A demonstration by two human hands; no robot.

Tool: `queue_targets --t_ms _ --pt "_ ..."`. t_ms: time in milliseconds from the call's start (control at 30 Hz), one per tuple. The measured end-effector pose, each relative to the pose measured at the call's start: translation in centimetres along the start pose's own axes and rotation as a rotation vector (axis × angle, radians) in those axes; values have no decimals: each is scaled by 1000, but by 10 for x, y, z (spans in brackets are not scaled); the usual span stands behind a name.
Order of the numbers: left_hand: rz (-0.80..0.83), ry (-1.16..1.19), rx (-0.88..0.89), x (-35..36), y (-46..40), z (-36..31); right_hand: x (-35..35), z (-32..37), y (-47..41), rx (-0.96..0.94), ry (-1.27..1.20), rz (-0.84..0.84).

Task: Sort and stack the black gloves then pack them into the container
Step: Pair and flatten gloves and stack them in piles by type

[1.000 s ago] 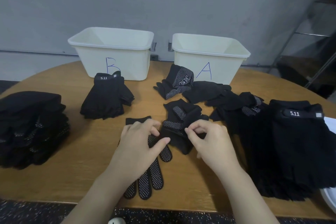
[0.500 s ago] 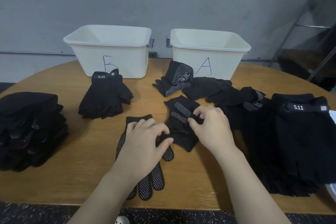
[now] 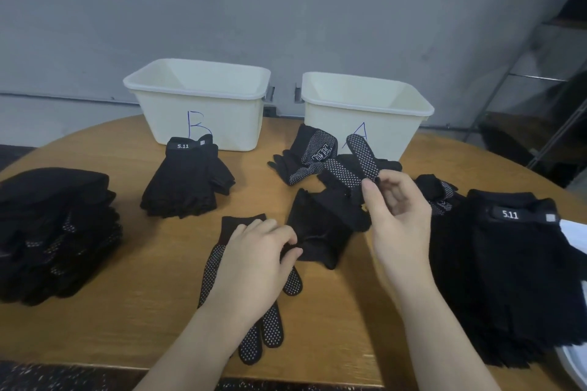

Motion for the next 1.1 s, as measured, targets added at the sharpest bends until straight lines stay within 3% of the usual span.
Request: queue_targets --t_ms 133,233,400,467,533,667,800,900,1000,1100 --pt "-32 -48 85 -3 0 -6 3 1 10 148 -150 85" --pt "-41 9 31 -14 4 -5 9 4 21 248 -295 122" --pt "-57 400 -325 -41 23 22 22 14 39 349 -435 198" --pt "-76 600 -347 -49 31 33 29 15 47 382 -425 243" --pt "-138 653 -248 -65 36 39 38 17 55 415 -413 275" --pt "-311 558 -128 -94 48 49 52 12 66 479 -343 329" --pt "-366 547 -289 -105 59 64 55 -2 69 477 -54 333" --pt "-369 679 -364 -111 62 69 59 7 68 327 114 300" --pt "-355 731 -399 -111 64 71 83 27 84 179 187 535" --pt "-297 816 -412 -101 63 70 112 30 113 161 226 793"
Point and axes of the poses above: each hand's wrist, its own y-axis away from the middle knuckle, its own x-axis out of the palm, z = x × y, the point moved 5 cm from there along -y, towards the middle knuckle, and after that the axes turned 13 degrees about -y, right-handed, at the moved point
